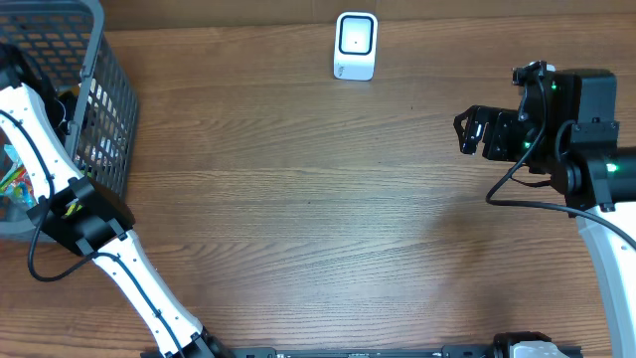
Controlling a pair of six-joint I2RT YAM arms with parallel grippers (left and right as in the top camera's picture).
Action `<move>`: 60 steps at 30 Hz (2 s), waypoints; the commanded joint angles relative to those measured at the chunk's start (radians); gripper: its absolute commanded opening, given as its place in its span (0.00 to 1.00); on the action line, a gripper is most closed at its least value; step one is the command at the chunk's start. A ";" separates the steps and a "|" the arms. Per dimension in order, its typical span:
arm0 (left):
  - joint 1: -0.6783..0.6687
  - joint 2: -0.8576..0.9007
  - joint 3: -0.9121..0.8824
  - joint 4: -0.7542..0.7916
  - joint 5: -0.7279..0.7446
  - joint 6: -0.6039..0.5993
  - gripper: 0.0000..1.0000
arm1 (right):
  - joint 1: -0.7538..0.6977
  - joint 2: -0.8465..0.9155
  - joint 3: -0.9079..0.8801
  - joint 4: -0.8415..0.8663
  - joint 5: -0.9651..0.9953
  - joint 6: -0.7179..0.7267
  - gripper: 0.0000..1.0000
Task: Scan the item barcode
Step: 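Grasp the clear cookie bag with the left gripper and lift it, then place the cookie bag on the table center and release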
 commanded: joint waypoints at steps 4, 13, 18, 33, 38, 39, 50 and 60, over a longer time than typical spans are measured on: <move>-0.008 0.113 -0.016 -0.013 0.055 0.008 0.70 | 0.004 -0.003 0.018 -0.002 -0.006 0.000 1.00; -0.009 0.113 -0.173 0.032 0.074 -0.010 0.80 | 0.004 -0.003 0.018 -0.010 -0.006 0.000 1.00; -0.009 0.113 -0.266 0.067 0.073 -0.010 0.80 | 0.004 -0.003 0.018 -0.010 -0.009 0.000 1.00; -0.011 0.079 -0.265 0.028 0.082 -0.021 0.04 | 0.004 -0.003 0.018 -0.009 -0.009 0.000 1.00; -0.011 -0.026 -0.093 -0.039 0.100 -0.043 0.04 | 0.004 -0.003 0.018 -0.003 -0.009 0.000 1.00; -0.011 -0.049 -0.064 -0.050 0.100 -0.050 0.04 | 0.004 -0.003 0.018 -0.003 -0.010 0.000 1.00; -0.041 -0.491 0.081 -0.128 0.072 -0.066 0.04 | 0.004 -0.003 0.018 -0.014 -0.009 0.000 1.00; -0.326 -0.693 0.066 -0.169 0.097 -0.062 0.04 | 0.004 -0.003 0.018 -0.008 -0.009 0.000 1.00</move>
